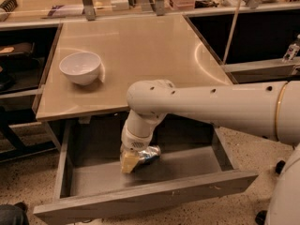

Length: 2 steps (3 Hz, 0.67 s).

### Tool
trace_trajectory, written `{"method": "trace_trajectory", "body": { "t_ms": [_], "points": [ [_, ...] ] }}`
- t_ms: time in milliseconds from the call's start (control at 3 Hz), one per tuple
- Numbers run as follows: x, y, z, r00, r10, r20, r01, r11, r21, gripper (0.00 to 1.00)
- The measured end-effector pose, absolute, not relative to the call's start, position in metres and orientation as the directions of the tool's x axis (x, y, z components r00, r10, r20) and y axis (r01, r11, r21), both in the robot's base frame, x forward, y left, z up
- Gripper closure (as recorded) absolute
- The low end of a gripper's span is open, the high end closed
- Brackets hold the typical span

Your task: Place redbull can into top drawer

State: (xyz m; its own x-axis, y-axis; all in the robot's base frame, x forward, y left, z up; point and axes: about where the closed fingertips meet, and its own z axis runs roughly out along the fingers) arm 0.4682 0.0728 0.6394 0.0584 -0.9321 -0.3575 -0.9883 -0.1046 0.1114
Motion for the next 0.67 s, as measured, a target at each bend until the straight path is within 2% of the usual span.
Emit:
{"method": "trace_trajectory", "body": {
  "t_ms": [333,667],
  "points": [
    [0.4682,0.0728,0.6394,0.058,-0.932,-0.357,-0.988,-0.105,0.111,0.00],
    [0.4682,0.0728,0.6394,0.058,-0.932,-0.357,-0.988,-0.105,0.111,0.00]
  ]
}}
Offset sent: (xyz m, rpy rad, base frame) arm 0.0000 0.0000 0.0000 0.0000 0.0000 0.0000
